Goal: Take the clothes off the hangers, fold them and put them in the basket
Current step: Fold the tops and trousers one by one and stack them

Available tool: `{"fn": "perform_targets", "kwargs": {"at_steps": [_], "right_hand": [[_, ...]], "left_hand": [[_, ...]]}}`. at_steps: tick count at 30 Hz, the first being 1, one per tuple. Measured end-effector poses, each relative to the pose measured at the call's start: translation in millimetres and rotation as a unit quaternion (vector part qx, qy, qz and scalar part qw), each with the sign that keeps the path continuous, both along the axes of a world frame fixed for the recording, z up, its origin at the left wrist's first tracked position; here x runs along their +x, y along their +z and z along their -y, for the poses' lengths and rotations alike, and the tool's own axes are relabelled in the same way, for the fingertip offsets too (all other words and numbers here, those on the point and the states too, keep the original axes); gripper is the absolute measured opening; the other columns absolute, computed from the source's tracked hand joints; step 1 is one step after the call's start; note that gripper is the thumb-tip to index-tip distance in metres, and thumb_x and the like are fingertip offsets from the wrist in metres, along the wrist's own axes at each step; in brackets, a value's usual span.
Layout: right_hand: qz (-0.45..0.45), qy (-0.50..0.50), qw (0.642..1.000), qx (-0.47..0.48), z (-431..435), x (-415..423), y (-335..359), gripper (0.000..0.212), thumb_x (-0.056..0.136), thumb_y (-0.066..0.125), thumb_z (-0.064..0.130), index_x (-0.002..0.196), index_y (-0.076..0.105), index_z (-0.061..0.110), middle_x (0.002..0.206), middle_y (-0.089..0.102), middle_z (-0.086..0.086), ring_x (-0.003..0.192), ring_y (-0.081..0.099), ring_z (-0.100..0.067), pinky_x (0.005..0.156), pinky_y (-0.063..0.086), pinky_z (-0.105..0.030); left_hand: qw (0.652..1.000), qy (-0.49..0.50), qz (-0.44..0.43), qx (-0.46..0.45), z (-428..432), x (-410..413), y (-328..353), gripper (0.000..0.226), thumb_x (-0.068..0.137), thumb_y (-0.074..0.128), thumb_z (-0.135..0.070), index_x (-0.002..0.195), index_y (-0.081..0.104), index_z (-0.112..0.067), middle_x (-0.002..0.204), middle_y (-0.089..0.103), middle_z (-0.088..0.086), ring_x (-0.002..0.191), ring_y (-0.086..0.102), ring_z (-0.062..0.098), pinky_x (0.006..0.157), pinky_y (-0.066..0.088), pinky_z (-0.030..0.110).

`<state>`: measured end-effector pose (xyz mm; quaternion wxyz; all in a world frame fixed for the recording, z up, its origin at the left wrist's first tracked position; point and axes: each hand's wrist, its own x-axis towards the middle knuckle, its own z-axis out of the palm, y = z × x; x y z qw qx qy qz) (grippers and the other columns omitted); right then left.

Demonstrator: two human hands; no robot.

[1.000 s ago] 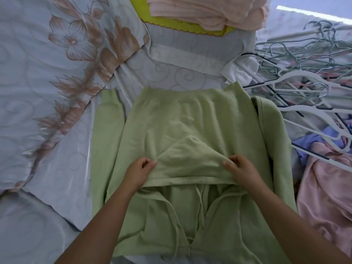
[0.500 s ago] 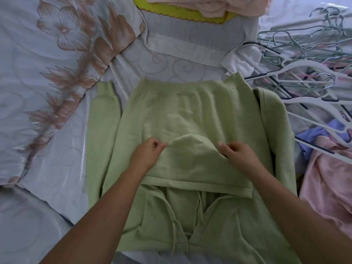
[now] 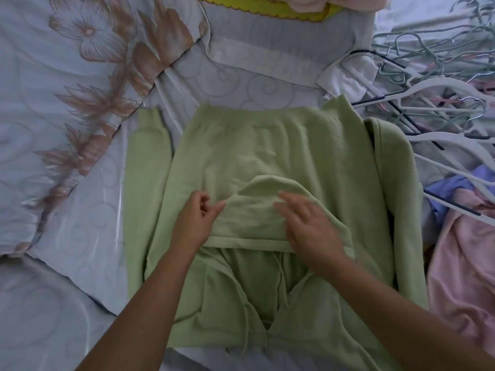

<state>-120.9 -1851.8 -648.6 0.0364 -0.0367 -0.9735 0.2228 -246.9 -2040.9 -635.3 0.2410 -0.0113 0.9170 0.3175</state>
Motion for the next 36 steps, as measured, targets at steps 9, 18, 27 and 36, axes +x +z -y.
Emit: {"fn": "perform_targets", "kwargs": {"at_steps": [9, 18, 27, 36], "right_hand": [[0.134, 0.045, 0.990, 0.007, 43, 6, -24, 0.043, 0.087, 0.035, 0.035, 0.115, 0.066, 0.023, 0.130, 0.059, 0.000, 0.122, 0.055, -0.019, 0.109, 0.036, -0.036], [0.098, -0.063, 0.967, -0.226, 51, 26, 1, 0.059, 0.088, 0.019, 0.040, 0.143, 0.035, 0.023, 0.147, 0.030, 0.015, 0.134, 0.022, 0.005, 0.112, 0.019, -0.019], [0.070, -0.136, 0.981, -0.121, 26, 42, -3, 0.046, 0.080, 0.059, 0.013, 0.126, 0.056, 0.006, 0.132, 0.054, -0.015, 0.126, 0.043, -0.024, 0.104, 0.036, -0.045], [0.088, -0.326, 0.931, -0.136, -16, 52, 17, 0.042, 0.084, 0.067, 0.013, 0.120, 0.053, -0.004, 0.115, 0.050, -0.025, 0.103, 0.051, -0.038, 0.090, 0.043, -0.044]], "left_hand": [[0.972, 0.155, 0.129, 0.121, 26, 34, 14, 0.016, 0.090, 0.060, -0.024, 0.082, 0.049, -0.013, 0.075, 0.055, 0.005, 0.058, 0.047, 0.014, 0.042, 0.037, 0.022], [0.970, -0.238, -0.057, 0.005, -11, 84, -18, 0.059, 0.092, 0.022, -0.036, 0.138, 0.043, -0.006, 0.144, 0.043, 0.009, 0.134, 0.039, 0.021, 0.113, 0.027, 0.030], [0.934, -0.292, -0.191, -0.074, 7, 94, -37, 0.059, 0.098, 0.016, -0.052, 0.138, 0.037, -0.015, 0.143, 0.045, 0.005, 0.131, 0.034, 0.017, 0.107, 0.023, 0.035], [0.996, 0.046, 0.079, 0.023, 29, 107, -14, 0.026, 0.085, 0.064, -0.034, 0.084, 0.055, -0.009, 0.073, 0.056, -0.001, 0.074, 0.054, 0.019, 0.057, 0.037, 0.020]]}}
